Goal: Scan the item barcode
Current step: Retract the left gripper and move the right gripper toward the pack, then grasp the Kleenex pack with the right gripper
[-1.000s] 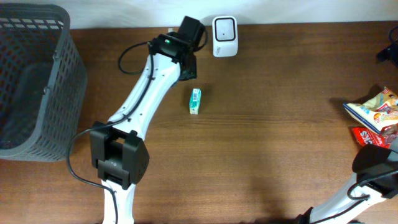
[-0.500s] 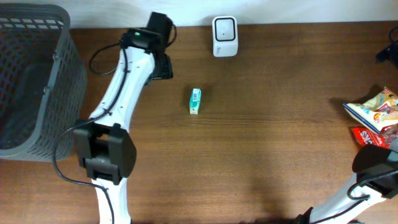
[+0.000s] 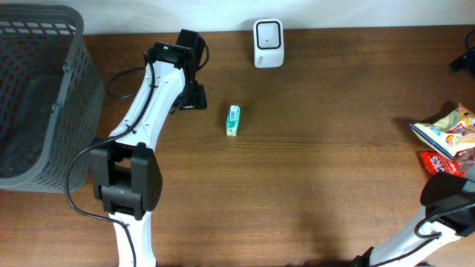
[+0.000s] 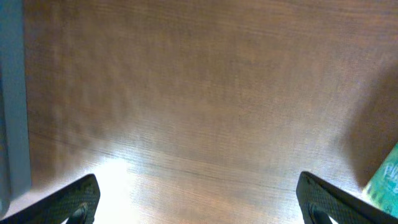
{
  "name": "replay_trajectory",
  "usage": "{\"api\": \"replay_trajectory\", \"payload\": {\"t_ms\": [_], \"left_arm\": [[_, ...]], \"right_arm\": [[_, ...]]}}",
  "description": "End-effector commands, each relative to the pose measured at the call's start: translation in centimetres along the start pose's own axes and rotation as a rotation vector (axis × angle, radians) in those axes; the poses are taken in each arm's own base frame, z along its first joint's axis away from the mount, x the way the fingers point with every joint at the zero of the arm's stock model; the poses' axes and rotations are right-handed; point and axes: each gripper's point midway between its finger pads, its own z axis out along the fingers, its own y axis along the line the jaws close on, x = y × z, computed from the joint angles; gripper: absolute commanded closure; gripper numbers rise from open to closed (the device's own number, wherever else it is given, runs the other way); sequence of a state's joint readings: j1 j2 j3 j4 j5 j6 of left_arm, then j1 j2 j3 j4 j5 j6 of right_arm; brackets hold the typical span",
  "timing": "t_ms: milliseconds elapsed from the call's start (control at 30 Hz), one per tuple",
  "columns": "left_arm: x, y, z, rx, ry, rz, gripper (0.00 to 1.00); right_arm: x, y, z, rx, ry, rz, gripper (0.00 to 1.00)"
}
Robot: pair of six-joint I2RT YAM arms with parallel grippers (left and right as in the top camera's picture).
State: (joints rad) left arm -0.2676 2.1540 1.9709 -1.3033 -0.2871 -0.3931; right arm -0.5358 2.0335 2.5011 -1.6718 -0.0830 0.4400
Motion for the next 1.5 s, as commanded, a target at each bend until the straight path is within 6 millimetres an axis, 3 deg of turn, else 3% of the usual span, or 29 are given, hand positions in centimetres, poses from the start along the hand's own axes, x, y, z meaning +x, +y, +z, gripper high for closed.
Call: {"api": "replay_trajectory", "payload": {"t_ms": [0,67,167,267,367,500,600,633,667,700,733,833,867,1067,1200,1333,1467], "left_arm": [[1.4,-0.6,-0.9,0.071,0.055,0.007,0.01],[1.9,-0.5,-0.9,0.067,0.074,0.014,0.01],[2.5,-1.0,-0.6,0.093,0.098,0.016,0.01],[3.0,-1.9,-0.3,0.141,0.122,0.016,0.03],[3.1,-2.3,-0.1,0.158,0.126,0.015,0.16],[2.9,-2.3,0.0,0.158,0.118,0.013,0.16],[2.3,-2.5,0.0,0.162,0.095,0.008,0.25],[2.1,-2.6,0.0,0.165,0.087,0.007,0.28],[1.9,-2.7,0.0,0.169,0.078,0.005,0.31],[1.7,-2.7,0.0,0.172,0.071,0.003,0.34],[1.6,-2.8,0.0,0.174,0.068,0.003,0.34],[1.5,-2.8,0.0,0.176,0.061,0.001,0.32],[1.5,-2.8,0.0,0.176,0.062,0.001,0.33],[1.1,-2.9,0.0,0.177,0.046,-0.002,0.38],[0.8,-2.0,0.2,0.124,0.025,-0.003,0.43],[0.5,-1.0,0.3,0.069,0.008,-0.003,0.46],[0.1,1.3,0.6,-0.013,-0.003,-0.04,0.48]], "right_arm": [[1.5,3.2,-0.2,-0.177,0.084,-0.011,0.02],[3.6,6.0,-1.1,-0.337,0.192,-0.014,0.02],[5.5,8.2,-0.7,-0.359,0.217,-0.165,0.02],[8.4,10.1,1.1,-0.293,0.254,-0.337,0.02],[12.1,12.0,3.2,-0.228,0.32,-0.442,0.02],[15.4,15.1,5.0,-0.233,0.344,-0.553,0.02],[17.7,17.0,5.8,-0.252,0.356,-0.608,0.01],[18.4,17.4,6.1,-0.254,0.36,-0.626,0.07],[19.4,18.0,6.5,-0.258,0.367,-0.649,0.25],[20.3,18.5,7.1,-0.261,0.375,-0.671,0.37],[21.3,18.9,7.7,-0.263,0.385,-0.69,0.45],[24.9,19.7,10.0,-0.251,0.428,-0.716,0.85],[25.6,19.8,10.6,-0.243,0.438,-0.703,0.92],[31.6,20.7,14.7,-0.241,0.48,-0.671,0.96],[34.3,21.9,15.4,-0.292,0.488,-0.709,0.96],[35.4,22.0,16.4,-0.244,0.439,-0.675,0.96],[34.6,21.6,17.0,-0.177,0.362,-0.673,0.96]]}}
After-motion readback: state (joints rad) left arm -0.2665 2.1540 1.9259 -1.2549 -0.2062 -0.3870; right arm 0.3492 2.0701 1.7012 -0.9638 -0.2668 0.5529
